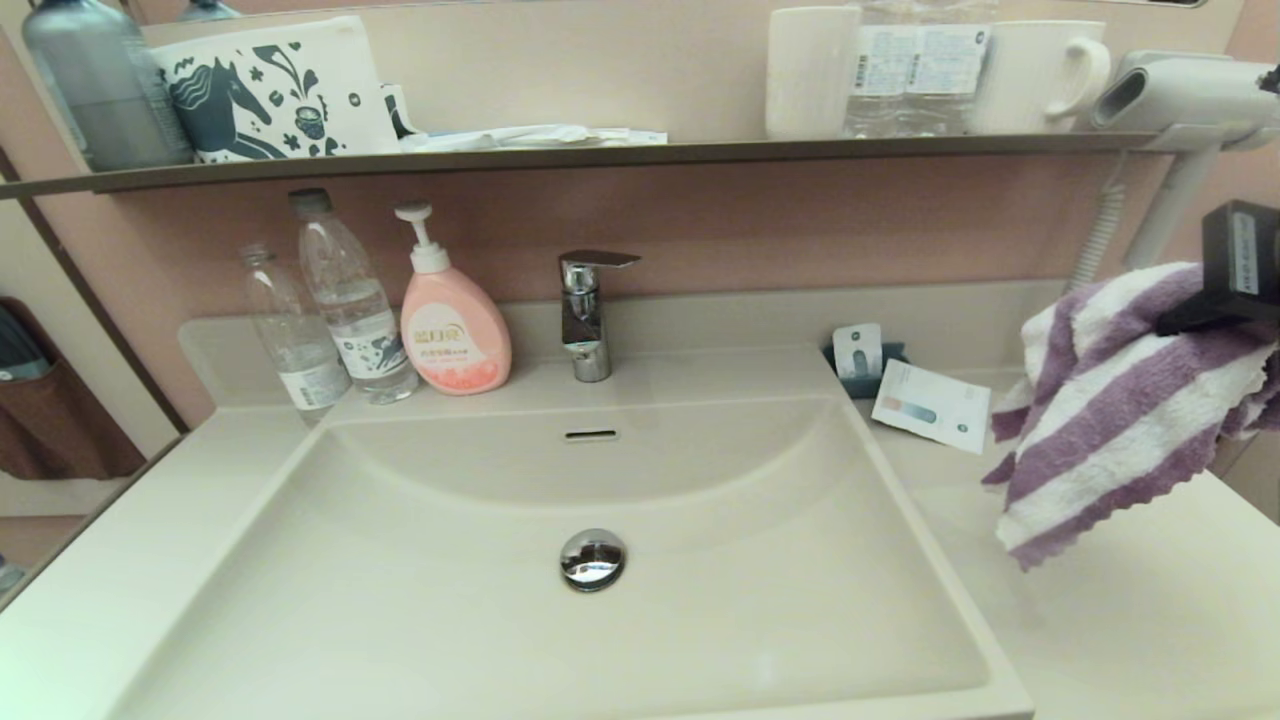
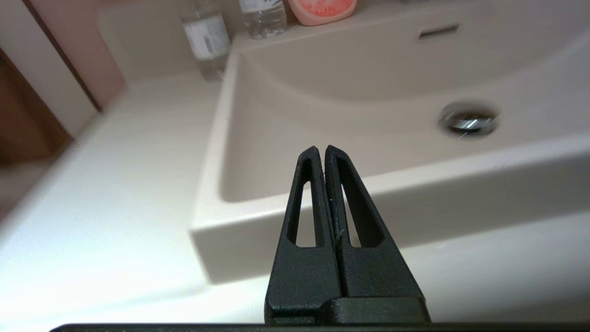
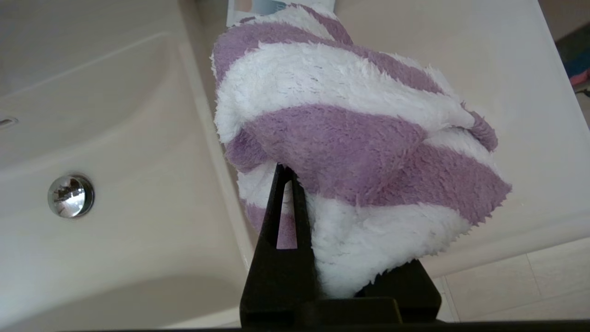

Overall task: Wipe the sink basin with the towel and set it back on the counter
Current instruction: Wipe the sink

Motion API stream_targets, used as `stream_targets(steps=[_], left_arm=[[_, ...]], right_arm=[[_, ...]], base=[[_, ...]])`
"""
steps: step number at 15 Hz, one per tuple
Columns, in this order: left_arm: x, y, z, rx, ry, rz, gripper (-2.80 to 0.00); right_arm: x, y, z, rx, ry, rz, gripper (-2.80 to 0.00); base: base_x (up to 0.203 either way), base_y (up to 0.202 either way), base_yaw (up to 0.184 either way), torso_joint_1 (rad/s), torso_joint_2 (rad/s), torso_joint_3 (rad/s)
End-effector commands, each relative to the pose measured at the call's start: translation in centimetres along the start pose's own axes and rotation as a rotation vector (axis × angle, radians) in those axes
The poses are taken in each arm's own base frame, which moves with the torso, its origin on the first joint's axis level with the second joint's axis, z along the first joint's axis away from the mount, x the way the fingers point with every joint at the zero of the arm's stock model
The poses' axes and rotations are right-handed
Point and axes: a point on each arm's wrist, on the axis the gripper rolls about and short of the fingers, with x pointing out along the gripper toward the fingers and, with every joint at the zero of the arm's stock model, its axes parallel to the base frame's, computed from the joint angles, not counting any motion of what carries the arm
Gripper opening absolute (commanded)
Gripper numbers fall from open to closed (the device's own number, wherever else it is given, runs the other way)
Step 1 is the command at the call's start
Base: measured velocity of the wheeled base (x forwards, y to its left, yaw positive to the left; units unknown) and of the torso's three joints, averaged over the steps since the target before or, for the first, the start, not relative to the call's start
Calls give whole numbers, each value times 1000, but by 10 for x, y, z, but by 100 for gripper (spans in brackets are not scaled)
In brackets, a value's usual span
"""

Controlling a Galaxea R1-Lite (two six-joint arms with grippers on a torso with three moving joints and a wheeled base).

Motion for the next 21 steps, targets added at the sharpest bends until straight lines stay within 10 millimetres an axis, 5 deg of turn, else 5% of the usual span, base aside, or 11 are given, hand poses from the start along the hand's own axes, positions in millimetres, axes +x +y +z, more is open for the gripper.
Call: stream_targets(steps=[1,21], left_arm=[[0,0,0,-203,-1,0,-280],[0,0,0,-203,-1,0,-280]], right_arm=[[-5,-6,-3,8,2,-8,-280],[27,-36,-14,-25,157,-125,-280]], base=[[0,0,0,0,0,0],[0,0,0,0,0,0]])
